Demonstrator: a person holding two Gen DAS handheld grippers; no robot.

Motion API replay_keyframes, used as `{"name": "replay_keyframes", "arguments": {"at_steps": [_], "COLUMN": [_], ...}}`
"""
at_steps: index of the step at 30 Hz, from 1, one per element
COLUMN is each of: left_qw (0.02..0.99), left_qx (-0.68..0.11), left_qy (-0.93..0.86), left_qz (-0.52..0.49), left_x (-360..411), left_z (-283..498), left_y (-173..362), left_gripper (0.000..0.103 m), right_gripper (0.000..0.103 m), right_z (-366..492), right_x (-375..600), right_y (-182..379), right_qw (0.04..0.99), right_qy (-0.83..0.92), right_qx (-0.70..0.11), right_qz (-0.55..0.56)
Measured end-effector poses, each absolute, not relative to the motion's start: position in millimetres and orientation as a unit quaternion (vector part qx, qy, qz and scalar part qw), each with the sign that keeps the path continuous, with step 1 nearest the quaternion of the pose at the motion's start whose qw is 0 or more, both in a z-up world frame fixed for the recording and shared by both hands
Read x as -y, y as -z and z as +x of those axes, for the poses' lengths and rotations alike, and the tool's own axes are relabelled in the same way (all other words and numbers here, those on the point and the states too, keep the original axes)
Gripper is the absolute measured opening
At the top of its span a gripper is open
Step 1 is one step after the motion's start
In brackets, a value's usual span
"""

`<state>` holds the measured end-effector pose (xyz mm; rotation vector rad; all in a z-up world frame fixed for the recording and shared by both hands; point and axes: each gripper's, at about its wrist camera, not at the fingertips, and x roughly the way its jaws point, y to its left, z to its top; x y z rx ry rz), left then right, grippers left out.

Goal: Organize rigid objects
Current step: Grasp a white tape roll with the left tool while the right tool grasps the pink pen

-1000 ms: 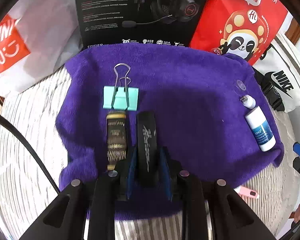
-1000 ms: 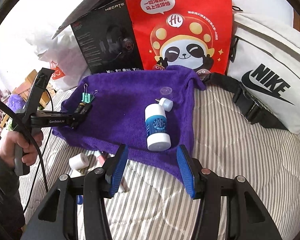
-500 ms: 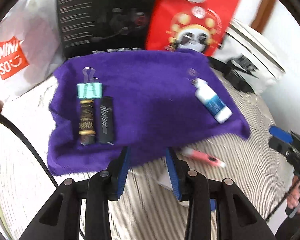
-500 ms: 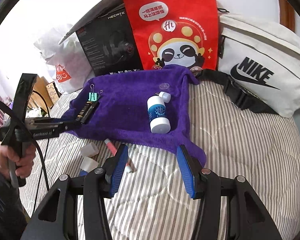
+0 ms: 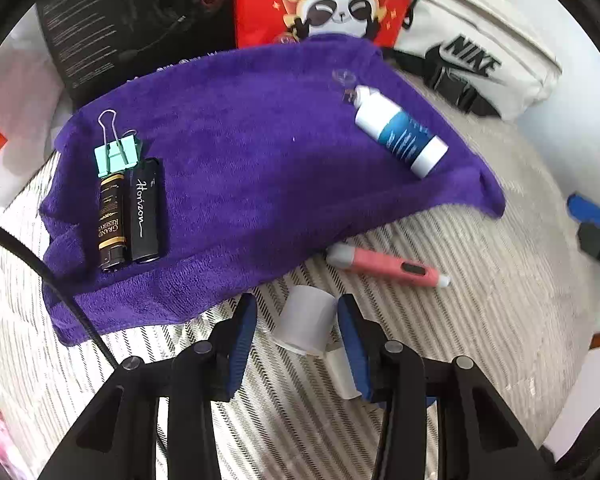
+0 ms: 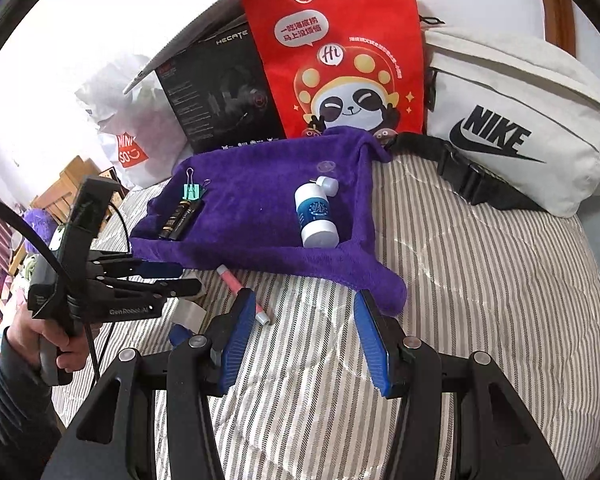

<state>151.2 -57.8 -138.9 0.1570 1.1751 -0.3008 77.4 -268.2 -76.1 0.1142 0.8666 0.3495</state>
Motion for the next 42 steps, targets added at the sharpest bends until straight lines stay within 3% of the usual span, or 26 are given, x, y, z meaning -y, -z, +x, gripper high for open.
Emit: {"name": "replay_keyframes", "arguments": {"at_steps": [17,21,30,42], "left_qw": [0.818,0.821,0.825,0.827], "left_qx": [-0.559,-0.555,-0.551,-0.559], "left_qy": [0.11,0.112,0.103,0.044], "left_qz": [0.082,0.067,0.07,0.045], "left_x": [42.1,34.0,24.9,-43.5], "left_z": [139.4,137.2,136.3,102.9], "left_y": [150.4,147.4,143.0,143.4], "left_gripper": [0.037,0.027,0.027,0.027], "right_gripper": [0.051,0.051,0.051,0.05], "right_z": [84.8,85.3,88.7,122.4], "right_x": [270.9,267.5,251.8,190.0], "right_y": [86.3,88.7,101.4,144.6], "right_qw": [0.886,0.883,0.872,0.841], "right_qy": [-0.167,-0.17,-0.189,-0.267], "right_qx": [-0.429,-0.433,-0.449,-0.469], "right_qz": [0.061,0.059,0.046,-0.036]}}
